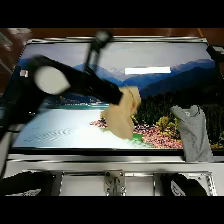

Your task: Fold the shirts.

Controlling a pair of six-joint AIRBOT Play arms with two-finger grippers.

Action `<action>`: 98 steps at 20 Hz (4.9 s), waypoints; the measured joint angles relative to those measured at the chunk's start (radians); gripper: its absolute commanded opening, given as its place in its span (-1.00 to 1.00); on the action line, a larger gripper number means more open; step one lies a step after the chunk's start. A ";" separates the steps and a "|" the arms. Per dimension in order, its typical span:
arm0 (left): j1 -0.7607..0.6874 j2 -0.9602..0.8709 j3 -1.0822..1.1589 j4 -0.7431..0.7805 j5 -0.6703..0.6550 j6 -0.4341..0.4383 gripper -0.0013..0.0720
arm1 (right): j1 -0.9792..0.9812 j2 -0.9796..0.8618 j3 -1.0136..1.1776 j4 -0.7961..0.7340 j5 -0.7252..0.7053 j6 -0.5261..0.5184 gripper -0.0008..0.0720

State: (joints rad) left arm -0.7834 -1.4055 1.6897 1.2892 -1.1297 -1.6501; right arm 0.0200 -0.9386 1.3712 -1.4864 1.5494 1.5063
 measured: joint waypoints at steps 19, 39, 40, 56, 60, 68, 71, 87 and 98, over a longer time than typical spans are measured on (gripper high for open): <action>0.320 -0.024 -0.612 -0.405 -0.100 0.147 1.00 | -0.356 -0.220 -0.313 0.327 -0.049 -0.126 0.78; 0.168 -0.127 -0.859 -0.845 0.484 0.215 -0.86 | 0.076 -0.523 -0.401 0.407 -0.234 -0.209 -0.28; 0.168 -0.125 -0.859 -0.846 0.485 0.218 -0.86 | 0.098 -0.534 -0.404 0.407 -0.246 -0.209 -0.80; 0.454 0.337 -0.128 -0.335 0.215 0.203 -0.87 | 0.156 0.039 0.089 0.249 -0.528 -0.168 -0.81; 0.468 0.466 0.069 -0.205 0.177 0.197 -0.87 | 0.157 0.114 0.182 0.272 -0.583 -0.106 -0.81; 0.472 0.533 -0.008 0.095 -0.106 0.128 -0.87 | 0.157 -0.001 0.175 0.224 -0.225 -0.069 -0.81; 0.472 0.536 -0.212 0.122 -0.106 0.108 -0.86 | 0.157 -0.113 0.105 0.231 -0.205 -0.060 -0.81; 0.509 0.206 -0.817 -0.251 0.317 0.083 -0.86 | 0.121 -0.700 0.045 0.588 -0.581 0.000 0.67; 0.674 0.170 -0.602 -0.286 0.130 0.153 -0.86 | -0.194 -0.492 -0.368 0.395 -0.099 -0.073 0.81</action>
State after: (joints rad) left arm -0.1097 -1.2358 1.0882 1.0031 -0.9993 -1.4975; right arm -0.1741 -1.4303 1.0035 -1.0912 1.4506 1.4334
